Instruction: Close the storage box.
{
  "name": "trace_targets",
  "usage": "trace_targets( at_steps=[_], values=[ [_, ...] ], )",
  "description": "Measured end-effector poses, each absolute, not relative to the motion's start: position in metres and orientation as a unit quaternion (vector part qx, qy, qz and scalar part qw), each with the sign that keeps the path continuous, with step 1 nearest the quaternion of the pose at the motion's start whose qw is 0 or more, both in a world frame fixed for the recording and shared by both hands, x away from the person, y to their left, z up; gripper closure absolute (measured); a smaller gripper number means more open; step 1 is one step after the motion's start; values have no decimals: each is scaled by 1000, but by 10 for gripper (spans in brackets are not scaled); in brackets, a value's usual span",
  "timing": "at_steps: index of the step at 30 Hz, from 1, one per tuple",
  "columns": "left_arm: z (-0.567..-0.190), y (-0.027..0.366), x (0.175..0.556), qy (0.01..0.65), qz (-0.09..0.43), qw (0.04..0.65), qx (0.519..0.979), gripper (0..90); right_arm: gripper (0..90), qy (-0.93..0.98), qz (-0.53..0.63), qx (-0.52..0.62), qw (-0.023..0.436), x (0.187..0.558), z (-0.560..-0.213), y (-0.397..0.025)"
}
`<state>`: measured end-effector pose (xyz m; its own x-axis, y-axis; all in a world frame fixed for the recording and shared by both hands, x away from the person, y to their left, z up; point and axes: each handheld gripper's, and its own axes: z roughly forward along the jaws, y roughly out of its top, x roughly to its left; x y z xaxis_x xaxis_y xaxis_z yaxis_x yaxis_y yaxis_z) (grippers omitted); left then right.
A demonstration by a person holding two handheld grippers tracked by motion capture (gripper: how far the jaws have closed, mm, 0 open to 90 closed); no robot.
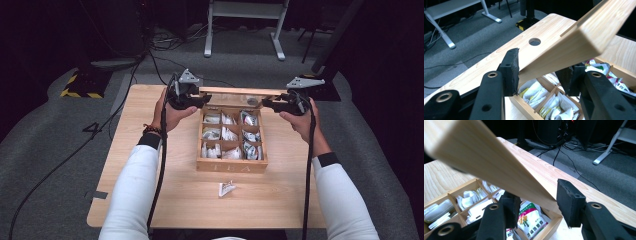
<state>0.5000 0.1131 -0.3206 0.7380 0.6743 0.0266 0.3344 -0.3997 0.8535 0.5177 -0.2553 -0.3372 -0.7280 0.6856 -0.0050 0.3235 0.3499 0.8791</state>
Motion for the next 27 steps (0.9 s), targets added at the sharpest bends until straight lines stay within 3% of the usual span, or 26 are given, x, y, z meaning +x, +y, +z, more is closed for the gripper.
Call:
trace_targets(
  at_steps=[6,14,27],
  values=[
    [-321,114,495,304,189,450,818,553,530,799,475,313,194,514,-339,-255],
    [-326,114,487,294,192,444,824,544,445,803,467,314,198,506,-343,-256],
    [-330,112,475,286,202,440,827,523,424,807,466,302,201,492,-342,-259]
  ],
)
